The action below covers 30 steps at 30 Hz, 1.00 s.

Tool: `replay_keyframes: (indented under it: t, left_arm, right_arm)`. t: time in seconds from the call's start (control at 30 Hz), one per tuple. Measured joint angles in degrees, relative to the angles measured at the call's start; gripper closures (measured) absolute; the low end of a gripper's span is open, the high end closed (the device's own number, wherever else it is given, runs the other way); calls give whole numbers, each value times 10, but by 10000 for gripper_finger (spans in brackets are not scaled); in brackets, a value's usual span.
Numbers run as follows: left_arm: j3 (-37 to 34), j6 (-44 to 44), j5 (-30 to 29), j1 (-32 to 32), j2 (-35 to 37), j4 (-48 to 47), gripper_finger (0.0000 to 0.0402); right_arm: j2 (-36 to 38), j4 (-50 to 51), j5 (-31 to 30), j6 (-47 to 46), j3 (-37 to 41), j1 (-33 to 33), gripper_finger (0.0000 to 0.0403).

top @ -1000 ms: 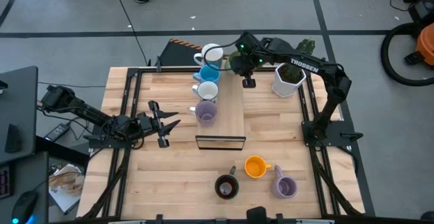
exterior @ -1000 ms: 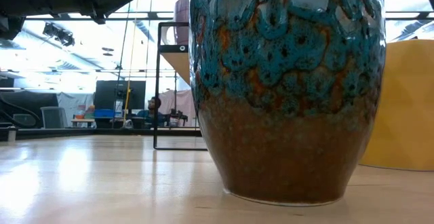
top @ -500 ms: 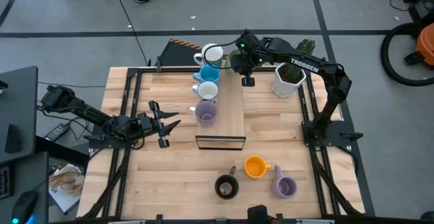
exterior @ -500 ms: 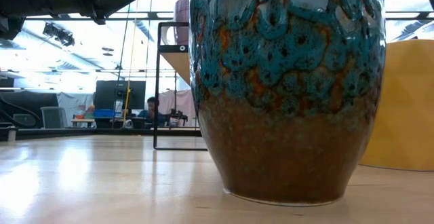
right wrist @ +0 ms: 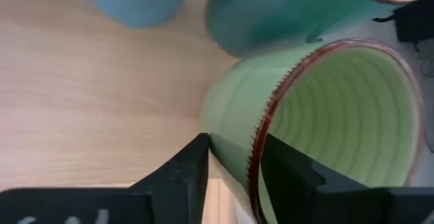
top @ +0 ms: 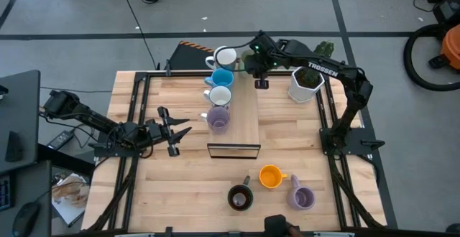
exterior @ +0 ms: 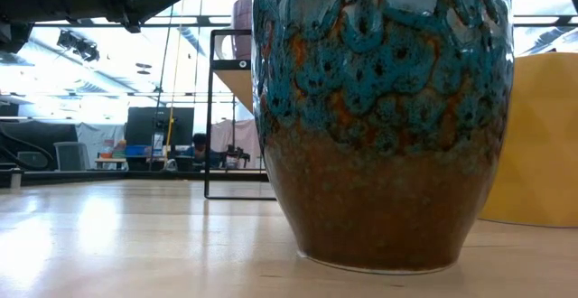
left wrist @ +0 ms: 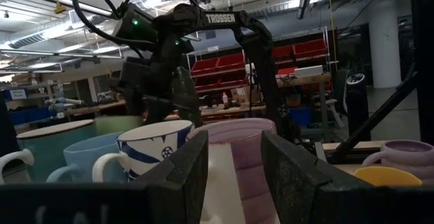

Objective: Place coffee mugs
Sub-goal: Put the green patterned mug on the shelf

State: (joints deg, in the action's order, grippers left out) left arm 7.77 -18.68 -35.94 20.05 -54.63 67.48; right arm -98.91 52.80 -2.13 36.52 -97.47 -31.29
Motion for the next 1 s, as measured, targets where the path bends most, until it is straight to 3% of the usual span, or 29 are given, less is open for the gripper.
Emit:
replay_keyframes:
  t: [0.4,0.7,1.0]
  left_arm:
    - [0,-14,0,0,0,0,260]
    - [0,-15,0,0,0,-1,260]
    - [0,-15,0,0,0,-2,260]
  right_arm:
    - [3,-8,-62,-5,0,25,223]
    - [3,-7,-131,-5,0,54,217]
    - [3,-13,-145,-21,1,55,217]
